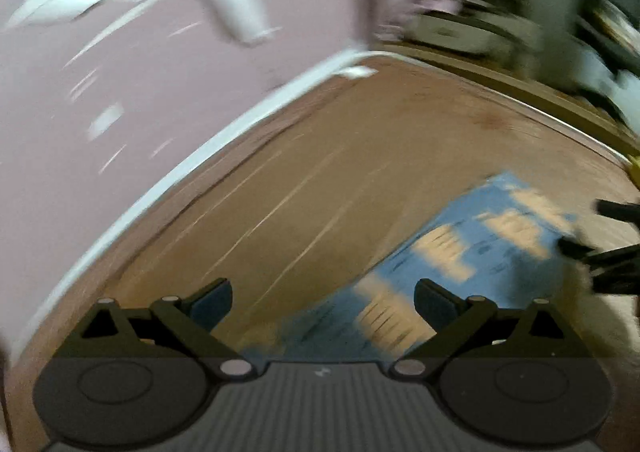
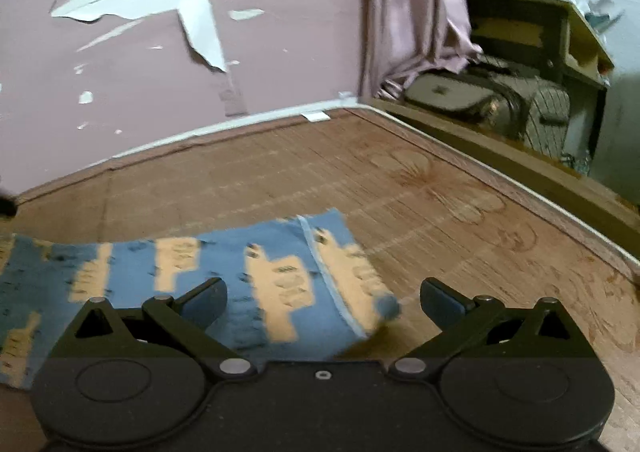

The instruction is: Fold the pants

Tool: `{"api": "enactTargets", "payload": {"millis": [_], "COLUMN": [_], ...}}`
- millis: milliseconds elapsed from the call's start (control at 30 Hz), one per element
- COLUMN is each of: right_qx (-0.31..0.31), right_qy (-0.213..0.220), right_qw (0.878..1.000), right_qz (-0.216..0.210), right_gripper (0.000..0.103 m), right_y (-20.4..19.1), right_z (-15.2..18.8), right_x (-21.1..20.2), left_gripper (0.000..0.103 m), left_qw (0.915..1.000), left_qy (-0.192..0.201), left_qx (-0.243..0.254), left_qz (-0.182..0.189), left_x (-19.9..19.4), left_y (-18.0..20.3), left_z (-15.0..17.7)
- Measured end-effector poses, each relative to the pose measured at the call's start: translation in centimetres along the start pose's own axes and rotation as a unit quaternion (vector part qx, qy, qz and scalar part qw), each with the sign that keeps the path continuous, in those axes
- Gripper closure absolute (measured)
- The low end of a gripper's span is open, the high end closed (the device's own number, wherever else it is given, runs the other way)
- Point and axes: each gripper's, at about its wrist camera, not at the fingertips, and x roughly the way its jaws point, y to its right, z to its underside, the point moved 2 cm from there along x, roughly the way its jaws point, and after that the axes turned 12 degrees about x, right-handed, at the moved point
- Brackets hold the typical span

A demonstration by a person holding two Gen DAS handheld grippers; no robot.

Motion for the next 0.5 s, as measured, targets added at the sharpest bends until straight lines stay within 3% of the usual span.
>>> {"api": "enactTargets", "payload": {"millis": [133, 233, 367, 500], "right_qx": [0.049, 0.06, 0.056, 0.043], "right_qy": [-0.011, -0.014, -0.038, -0.042], "right_qw": [0.998, 0.997, 0.996, 0.996], "right_qz": [-0.028, -0.049, -0.06, -0.066], "right_gripper": [0.001, 0.002, 0.013, 0.022], "right_y": [2.6, 3.3, 3.8, 3.3], "right_z": [-1.1, -1.5, -1.2, -1.3], "right_x": [0.7, 0.7, 1.6, 2.3], "left_gripper": [0.003, 0.007, 0.02, 0.025], "left_qw": [0.9918, 0.9805, 0.9756, 0.9723], "left_qy": [0.019, 0.05, 0.033, -0.007], "left_qx": [0.106, 0.158, 0.15, 0.111], "left_qz": [0.069, 0.106, 0.157, 0.206], "left_x": [2.9, 6.5, 11.6, 16.0], "left_y": [3.3, 5.9, 8.1, 8.3], "left_z": [-6.8, -9.4, -10.0, -10.6]}}
